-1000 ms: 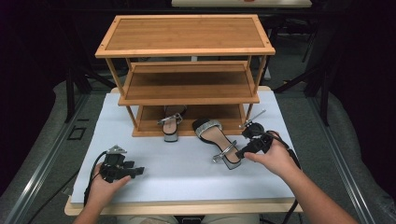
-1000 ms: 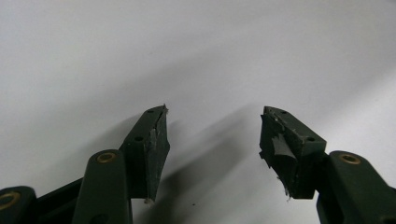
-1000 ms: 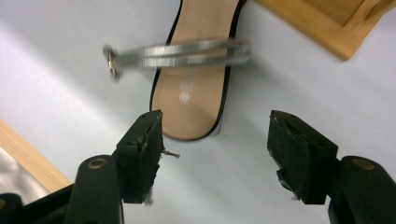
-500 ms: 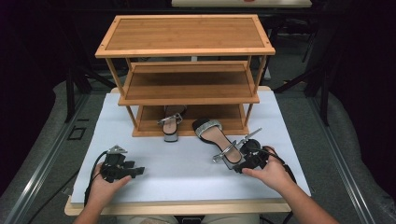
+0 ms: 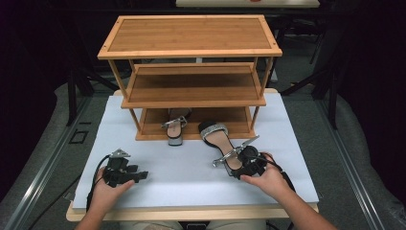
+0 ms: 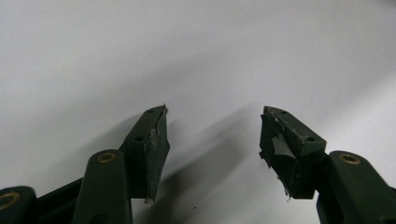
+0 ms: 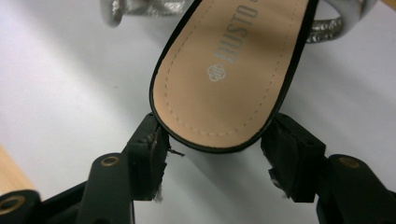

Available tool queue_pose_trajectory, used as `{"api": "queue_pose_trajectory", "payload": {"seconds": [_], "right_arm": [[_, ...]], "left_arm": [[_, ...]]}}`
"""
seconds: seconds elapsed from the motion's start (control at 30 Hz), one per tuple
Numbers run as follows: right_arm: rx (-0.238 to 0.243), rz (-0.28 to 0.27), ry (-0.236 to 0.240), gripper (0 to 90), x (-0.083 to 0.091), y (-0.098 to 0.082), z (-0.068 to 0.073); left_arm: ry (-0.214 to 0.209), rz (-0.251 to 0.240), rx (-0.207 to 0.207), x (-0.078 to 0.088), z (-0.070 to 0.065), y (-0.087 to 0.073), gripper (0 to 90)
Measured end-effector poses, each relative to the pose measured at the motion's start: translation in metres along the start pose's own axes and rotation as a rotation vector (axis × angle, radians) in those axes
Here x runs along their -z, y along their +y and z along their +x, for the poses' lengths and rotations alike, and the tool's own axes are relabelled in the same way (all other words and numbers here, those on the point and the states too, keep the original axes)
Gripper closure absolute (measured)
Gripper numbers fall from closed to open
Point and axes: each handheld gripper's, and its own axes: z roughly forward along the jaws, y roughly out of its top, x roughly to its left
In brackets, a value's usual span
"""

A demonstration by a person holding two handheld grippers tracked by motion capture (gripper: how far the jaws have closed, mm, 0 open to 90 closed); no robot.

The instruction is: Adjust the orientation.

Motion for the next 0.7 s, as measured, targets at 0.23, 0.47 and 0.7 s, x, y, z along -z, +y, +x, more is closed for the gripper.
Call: {"api": "queue_pose_trajectory", "payload": {"seconds": [0.23,0.47,0.7], "right_arm": [[0.066,-0.043,-0.03,36.0,-0.007,0.002,0.02],[0.075,-0.096,0.015,29.3,-0.022,0.007,0.016],[0.09,-0.09,0.012,29.8,-0.021,0.01,0.018]], "left_arm": [[-0.003,0.001,-0.007,-0.001,-0.001,0.0,41.6],[-0.003,0.001,-0.002,0.0,0.001,0.0,41.6],[-0.004,0.0,-0.004,0.0,0.0,0.0,41.6]]}}
